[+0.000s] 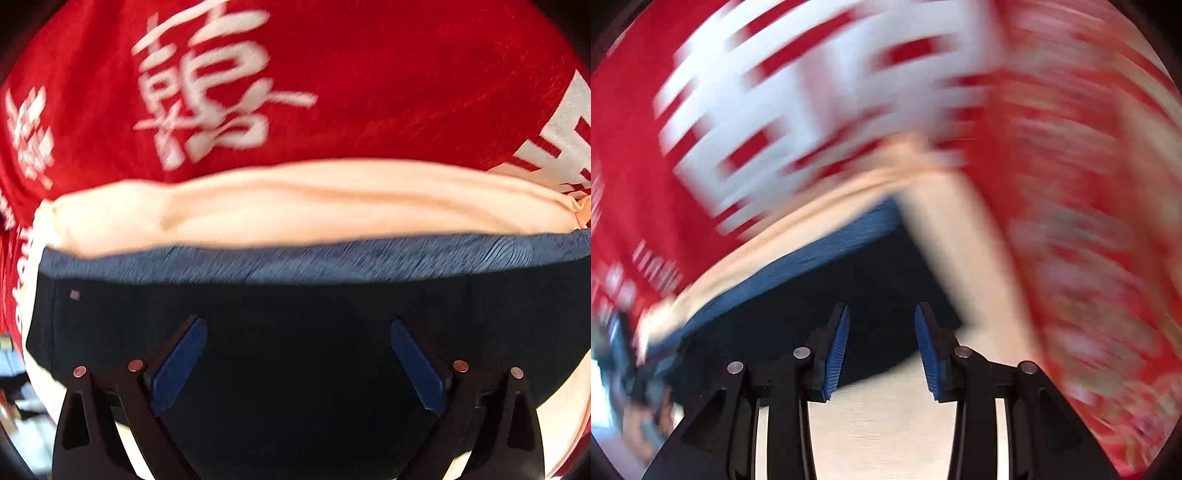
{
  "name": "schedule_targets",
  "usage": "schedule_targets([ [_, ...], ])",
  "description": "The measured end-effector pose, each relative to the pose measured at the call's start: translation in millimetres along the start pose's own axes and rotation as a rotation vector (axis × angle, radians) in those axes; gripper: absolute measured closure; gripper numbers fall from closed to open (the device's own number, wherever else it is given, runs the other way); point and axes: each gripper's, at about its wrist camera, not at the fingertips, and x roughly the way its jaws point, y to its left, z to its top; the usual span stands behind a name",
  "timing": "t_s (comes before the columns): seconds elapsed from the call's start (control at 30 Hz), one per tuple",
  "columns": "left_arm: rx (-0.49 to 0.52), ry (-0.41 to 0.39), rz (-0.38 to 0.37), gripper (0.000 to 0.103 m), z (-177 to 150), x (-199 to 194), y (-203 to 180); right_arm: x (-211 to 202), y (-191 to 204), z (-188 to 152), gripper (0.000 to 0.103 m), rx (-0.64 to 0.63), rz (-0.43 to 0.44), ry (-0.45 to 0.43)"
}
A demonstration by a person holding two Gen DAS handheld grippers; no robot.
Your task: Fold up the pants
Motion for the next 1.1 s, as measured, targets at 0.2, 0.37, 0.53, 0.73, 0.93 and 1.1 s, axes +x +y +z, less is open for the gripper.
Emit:
schedule_targets([
  [0.2,-0.054,-0.015,0.006,0.003,23.9,25.8,-21.8,97.4,99.9,29.4,0.063,-0.219,0.194,0.130],
  [0.37,-0.177,0.007,0.015,0.003,29.0,47.6,5.5,136.4,98.8,44.2,0.088,-0.280,0.079,0.135],
  [0.53,-0.178,0.025,0.086,0.003,20.1,31.2,53.5,107.5,57.6,57.2,0.075,-0.122,0.006,0.113],
  [0.73,-0.191,0.048,0.129,0.003,-25.1,4.5,123.3,64.1,75.1,-3.1,0.062,-0.027,0.213,0.177],
  [0.93,-0.181,0.044,0.146,0.003,-57.9,-1.7,196.8,68.3,161.6,-109.4,0.062,0.035,0.464,0.333],
  [1.1,-0.146,0.017,0.176,0.003,-70.3,5.1,251.4,95.8,226.7,-187.6,0.062,0.086,0.561,0.416],
])
